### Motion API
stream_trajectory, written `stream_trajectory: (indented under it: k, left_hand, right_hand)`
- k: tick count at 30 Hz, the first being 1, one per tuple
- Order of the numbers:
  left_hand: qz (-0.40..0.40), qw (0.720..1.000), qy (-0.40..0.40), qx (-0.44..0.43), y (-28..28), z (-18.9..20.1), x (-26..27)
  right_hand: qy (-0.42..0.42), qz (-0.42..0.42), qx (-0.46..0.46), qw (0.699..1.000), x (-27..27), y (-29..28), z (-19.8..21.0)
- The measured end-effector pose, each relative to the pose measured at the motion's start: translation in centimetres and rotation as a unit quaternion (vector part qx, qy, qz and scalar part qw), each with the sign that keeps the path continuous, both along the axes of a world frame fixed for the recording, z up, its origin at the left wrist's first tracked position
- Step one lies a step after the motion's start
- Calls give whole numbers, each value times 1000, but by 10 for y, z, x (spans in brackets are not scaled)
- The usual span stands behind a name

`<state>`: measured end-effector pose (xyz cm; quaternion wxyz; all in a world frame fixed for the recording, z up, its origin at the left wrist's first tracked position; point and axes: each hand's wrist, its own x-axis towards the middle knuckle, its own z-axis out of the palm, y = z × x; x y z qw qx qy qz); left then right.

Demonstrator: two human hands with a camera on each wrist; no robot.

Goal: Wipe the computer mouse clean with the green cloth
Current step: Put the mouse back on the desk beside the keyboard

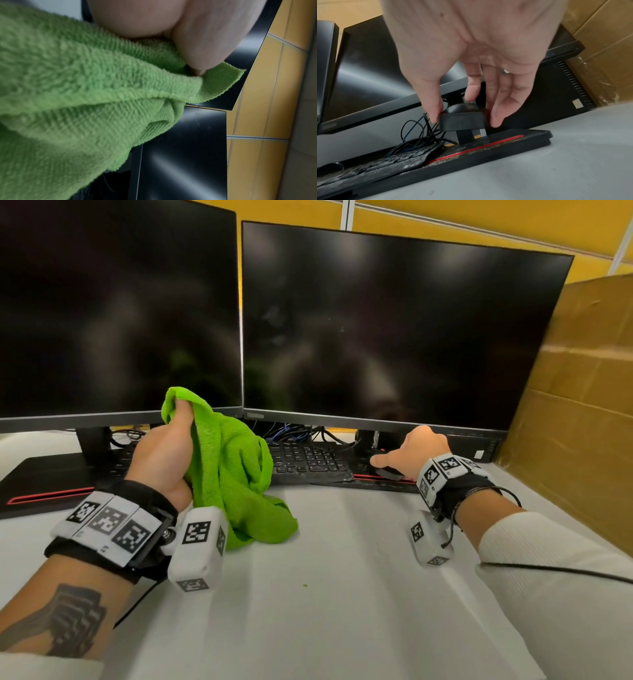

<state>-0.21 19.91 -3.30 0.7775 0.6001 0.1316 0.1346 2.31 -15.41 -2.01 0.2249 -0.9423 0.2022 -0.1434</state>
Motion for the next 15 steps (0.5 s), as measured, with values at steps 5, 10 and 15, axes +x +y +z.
stream_trajectory:
  k: [5,10,15]
  left_hand:
    - [4,1000,0,20,-15,16,-21]
    - [4,1000,-22,10,-21,15,-20]
    - [-2,999,-37,-5,-23,15,-20]
  right_hand:
    - [18,15,5,1000,10,14,1]
    - [49,29,-11,998,17,21,3]
    - [75,37,-24,996,22,23,2]
